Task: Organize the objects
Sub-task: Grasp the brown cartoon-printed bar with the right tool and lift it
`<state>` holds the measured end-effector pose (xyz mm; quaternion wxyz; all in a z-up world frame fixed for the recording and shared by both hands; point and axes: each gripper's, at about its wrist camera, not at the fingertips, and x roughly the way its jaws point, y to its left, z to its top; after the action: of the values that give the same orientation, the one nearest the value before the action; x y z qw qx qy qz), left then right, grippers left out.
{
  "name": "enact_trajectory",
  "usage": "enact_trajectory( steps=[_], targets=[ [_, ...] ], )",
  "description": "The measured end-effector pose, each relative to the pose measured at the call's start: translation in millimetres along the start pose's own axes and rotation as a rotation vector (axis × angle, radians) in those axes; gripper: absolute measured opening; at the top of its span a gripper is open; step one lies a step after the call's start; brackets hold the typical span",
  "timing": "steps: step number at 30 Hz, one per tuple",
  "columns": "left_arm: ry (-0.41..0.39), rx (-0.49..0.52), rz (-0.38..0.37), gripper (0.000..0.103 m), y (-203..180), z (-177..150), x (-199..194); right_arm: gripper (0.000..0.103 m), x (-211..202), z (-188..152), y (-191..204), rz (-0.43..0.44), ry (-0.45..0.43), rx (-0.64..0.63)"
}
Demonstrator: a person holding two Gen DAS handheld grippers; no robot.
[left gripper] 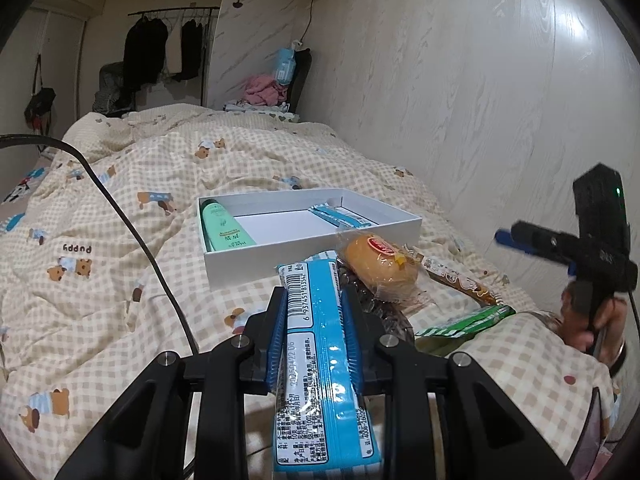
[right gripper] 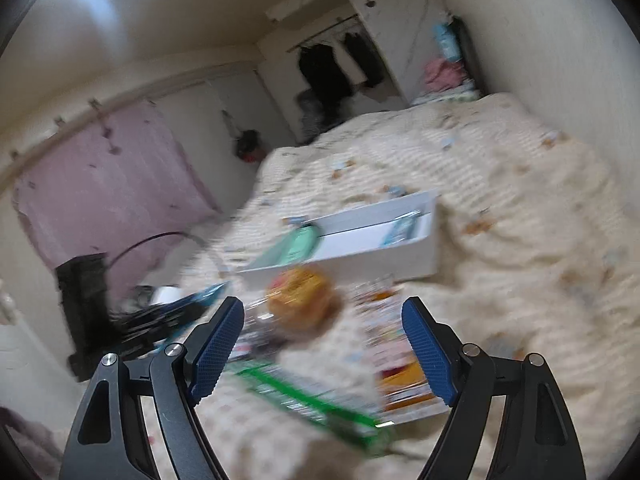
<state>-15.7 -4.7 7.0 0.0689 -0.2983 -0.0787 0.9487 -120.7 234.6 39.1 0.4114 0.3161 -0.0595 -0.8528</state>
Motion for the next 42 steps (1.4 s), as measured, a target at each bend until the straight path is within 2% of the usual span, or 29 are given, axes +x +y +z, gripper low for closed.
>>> enact_trajectory(
  steps=[5,11,14,16,19,21,22,24,27,34,38,42],
  targets=[
    [0.007,0.010,0.002,0.029,-1.9,-1.2,1.1,0.081,5.8,-5.2,-1.5,-0.030,0.103,-0.057],
    [0.012,0.002,0.000,0.029,-0.5,-1.2,1.4,0.058,25.9,-15.8,-3.5,-0.053,0.186,-0.095],
    [0.014,0.004,0.001,0.029,-1.1,-1.1,1.4,0.058,31.6,-19.9,-7.2,-0.113,0.222,-0.118],
    [0.013,0.007,0.002,0.029,-1.4,-1.1,1.4,0.058,34.1,-21.3,-13.2,-0.116,0.241,-0.101],
    [0.017,0.004,0.000,0.029,-1.3,-0.9,1.5,0.058,47.3,-27.1,-20.5,-0.161,0.317,-0.084],
    [0.021,0.005,0.000,0.029,-2.1,-1.3,1.6,0.047,55.8,-31.3,-19.2,-0.177,0.352,-0.104],
    [0.021,0.006,0.001,0.029,-1.9,-1.2,1.6,0.039,56.7,-32.1,-17.5,-0.179,0.349,-0.115],
    [0.020,0.006,0.000,0.029,-1.7,-1.5,1.3,0.032,49.7,-28.9,-15.7,-0.195,0.315,-0.119],
    [0.023,0.005,0.000,0.029,-2.1,-1.9,1.4,0.032,29.2,-20.6,-16.0,-0.158,0.249,-0.078],
    [0.021,0.011,0.002,0.029,-2.3,-2.4,0.1,0.032,17.0,-13.7,11.3,-0.136,0.181,-0.088],
    [0.022,0.012,0.001,0.029,-2.4,-2.5,0.2,0.032,9.9,-7.4,28.9,-0.167,0.105,-0.145],
    [0.022,0.014,0.002,0.029,-2.3,-3.0,0.0,0.032,-1.0,-0.8,27.0,-0.176,0.073,-0.124]
  ],
)
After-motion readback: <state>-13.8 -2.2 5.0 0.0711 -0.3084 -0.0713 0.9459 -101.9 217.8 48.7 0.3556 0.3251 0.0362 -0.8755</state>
